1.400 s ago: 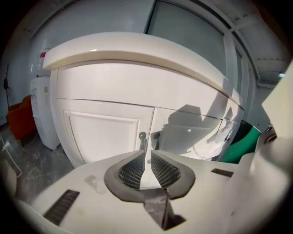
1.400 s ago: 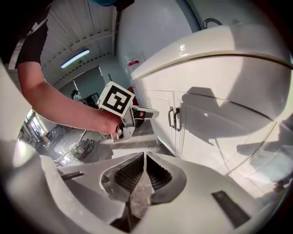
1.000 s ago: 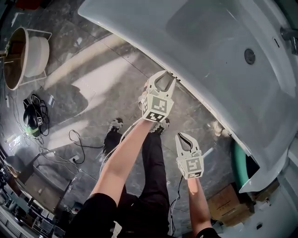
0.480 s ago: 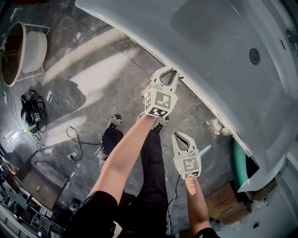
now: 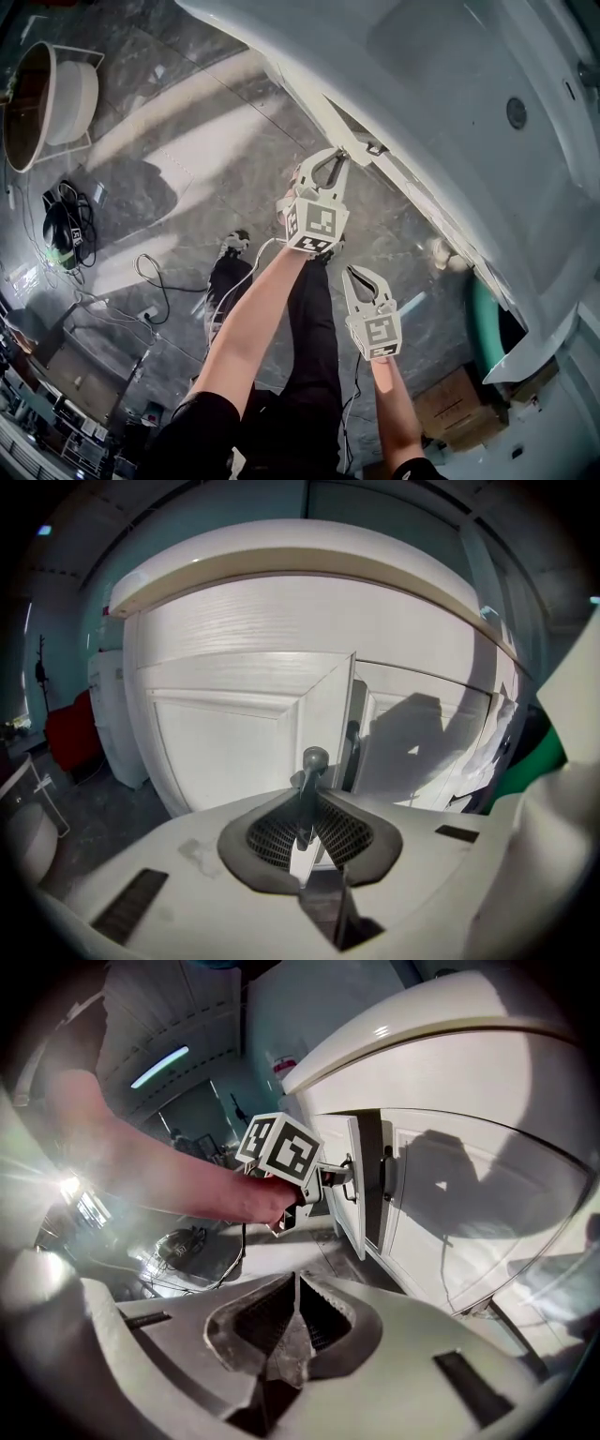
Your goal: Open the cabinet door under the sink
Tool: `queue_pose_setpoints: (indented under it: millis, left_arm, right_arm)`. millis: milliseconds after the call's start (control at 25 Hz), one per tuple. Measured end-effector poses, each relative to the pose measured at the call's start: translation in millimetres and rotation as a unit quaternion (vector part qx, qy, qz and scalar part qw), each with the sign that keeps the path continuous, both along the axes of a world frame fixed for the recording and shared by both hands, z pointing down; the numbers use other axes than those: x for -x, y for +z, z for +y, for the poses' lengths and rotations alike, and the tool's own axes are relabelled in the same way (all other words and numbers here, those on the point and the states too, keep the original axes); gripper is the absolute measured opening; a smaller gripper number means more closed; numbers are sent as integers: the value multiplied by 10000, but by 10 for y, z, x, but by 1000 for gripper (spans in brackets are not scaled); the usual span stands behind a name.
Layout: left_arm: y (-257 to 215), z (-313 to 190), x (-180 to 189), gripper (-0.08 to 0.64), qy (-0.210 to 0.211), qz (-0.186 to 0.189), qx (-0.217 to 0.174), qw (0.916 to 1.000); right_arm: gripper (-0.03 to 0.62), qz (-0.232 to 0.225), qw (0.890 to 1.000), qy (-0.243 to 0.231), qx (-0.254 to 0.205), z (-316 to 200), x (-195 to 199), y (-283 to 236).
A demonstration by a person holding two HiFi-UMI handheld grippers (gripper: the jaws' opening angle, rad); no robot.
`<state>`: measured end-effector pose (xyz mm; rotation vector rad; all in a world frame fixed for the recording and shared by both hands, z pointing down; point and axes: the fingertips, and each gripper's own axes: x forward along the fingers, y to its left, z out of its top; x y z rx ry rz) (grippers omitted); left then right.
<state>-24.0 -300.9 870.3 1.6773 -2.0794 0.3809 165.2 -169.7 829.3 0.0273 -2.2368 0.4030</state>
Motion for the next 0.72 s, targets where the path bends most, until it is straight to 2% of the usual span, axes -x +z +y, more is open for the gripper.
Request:
queue_pose_setpoints:
  millis: [240, 720]
  left_arm:
    - [58, 529, 86, 46, -25, -61, 197, 9998]
    - [120, 1365, 442, 46, -344, 235, 411, 9983]
  right_arm:
    - [74, 36, 9998, -176, -41, 170, 89, -12]
    - [74, -44, 9982, -593, 66, 852, 520, -20]
